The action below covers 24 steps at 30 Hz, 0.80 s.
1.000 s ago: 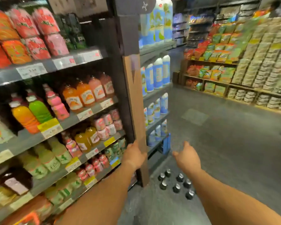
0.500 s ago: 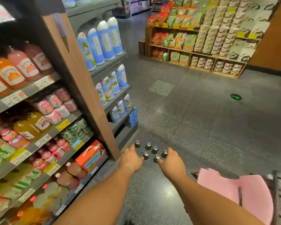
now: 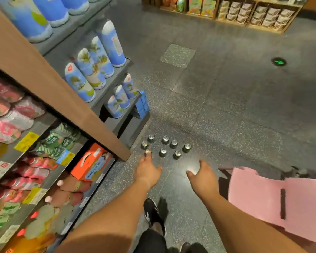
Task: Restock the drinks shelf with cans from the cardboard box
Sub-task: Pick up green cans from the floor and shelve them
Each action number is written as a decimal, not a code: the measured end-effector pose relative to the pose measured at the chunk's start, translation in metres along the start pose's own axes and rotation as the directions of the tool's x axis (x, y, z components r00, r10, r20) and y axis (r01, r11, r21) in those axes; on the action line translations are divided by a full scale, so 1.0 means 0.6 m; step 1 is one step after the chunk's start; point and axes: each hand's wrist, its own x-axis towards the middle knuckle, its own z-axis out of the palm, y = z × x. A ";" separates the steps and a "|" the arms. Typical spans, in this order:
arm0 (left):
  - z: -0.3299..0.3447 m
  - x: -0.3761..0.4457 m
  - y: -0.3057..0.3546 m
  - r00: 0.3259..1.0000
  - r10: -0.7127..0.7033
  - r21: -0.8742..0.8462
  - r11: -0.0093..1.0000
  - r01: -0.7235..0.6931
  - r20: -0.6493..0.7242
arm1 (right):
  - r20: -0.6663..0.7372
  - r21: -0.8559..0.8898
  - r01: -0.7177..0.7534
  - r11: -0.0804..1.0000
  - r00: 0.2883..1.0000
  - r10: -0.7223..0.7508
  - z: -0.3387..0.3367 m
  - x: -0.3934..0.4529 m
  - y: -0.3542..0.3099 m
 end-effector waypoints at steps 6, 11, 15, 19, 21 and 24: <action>0.146 0.287 -0.035 0.998 -0.013 -0.027 1.000 0.014 0.058 | 0.022 -0.005 -0.020 1.000 1.000 0.020 0.178 0.243 0.047; 0.338 0.509 -0.101 0.996 -0.013 -0.063 0.998 0.018 0.091 | 0.037 -0.078 0.062 0.995 0.998 -0.059 0.355 0.459 0.153; 0.472 0.683 -0.156 0.999 -0.012 -0.019 1.000 0.013 0.052 | 0.064 -0.179 0.154 0.972 0.987 -0.144 0.497 0.621 0.238; 0.576 0.825 -0.199 1.000 -0.016 -0.024 1.000 0.016 -0.004 | 0.108 -0.225 0.180 0.958 0.981 -0.159 0.618 0.745 0.306; 0.618 0.876 -0.219 0.999 0.032 0.044 0.999 -0.030 -0.043 | 0.127 -0.241 0.186 0.953 0.979 -0.159 0.668 0.790 0.332; 0.648 0.938 -0.234 0.991 0.112 0.244 0.966 -0.089 -0.080 | 0.171 -0.318 0.250 0.914 0.964 -0.204 0.719 0.843 0.351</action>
